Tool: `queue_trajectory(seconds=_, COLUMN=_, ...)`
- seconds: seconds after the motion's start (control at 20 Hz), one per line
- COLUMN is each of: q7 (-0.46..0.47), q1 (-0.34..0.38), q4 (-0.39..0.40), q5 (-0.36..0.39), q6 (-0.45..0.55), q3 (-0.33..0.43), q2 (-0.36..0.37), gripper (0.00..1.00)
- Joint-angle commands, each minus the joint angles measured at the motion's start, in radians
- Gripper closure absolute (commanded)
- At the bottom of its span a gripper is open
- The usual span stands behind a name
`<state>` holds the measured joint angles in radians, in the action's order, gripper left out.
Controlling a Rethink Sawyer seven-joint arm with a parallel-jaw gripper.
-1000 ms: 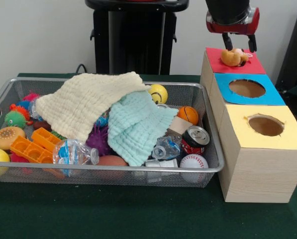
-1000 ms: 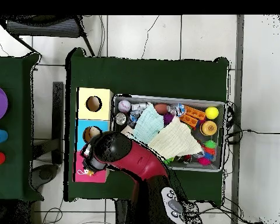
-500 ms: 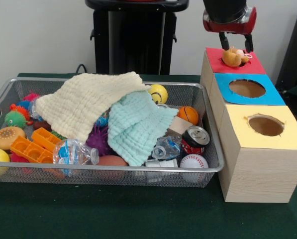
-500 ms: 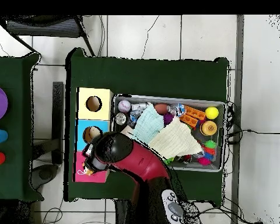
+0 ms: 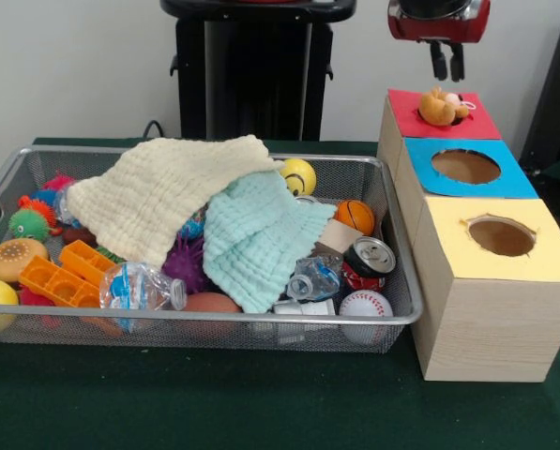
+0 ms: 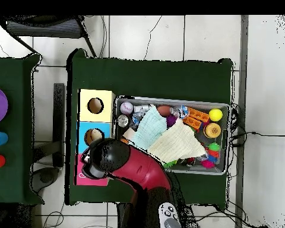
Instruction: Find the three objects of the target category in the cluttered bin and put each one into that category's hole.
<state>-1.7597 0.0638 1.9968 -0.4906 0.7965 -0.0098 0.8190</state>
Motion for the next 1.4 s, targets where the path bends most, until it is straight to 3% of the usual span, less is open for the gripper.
queue_trajectory(seconds=0.05, q7=-0.263, q1=-0.020, q4=0.009, q5=0.043, q6=0.047, q3=-0.053, q2=0.014, gripper=1.00)
queue_trajectory(seconds=0.55, q7=-0.237, q1=-0.044, q4=0.041, q5=0.022, q6=-0.039, q3=-0.087, q2=-0.024, gripper=1.00)
queue_trajectory(seconds=0.95, q7=-0.246, q1=-0.074, q4=0.133, q5=-0.051, q6=-0.102, q3=-0.059, q2=-0.015, gripper=1.00)
queue_trajectory(seconds=1.4, q7=-0.230, q1=-0.094, q4=0.160, q5=-0.123, q6=-0.196, q3=-0.017, q2=-0.048, gripper=1.00)
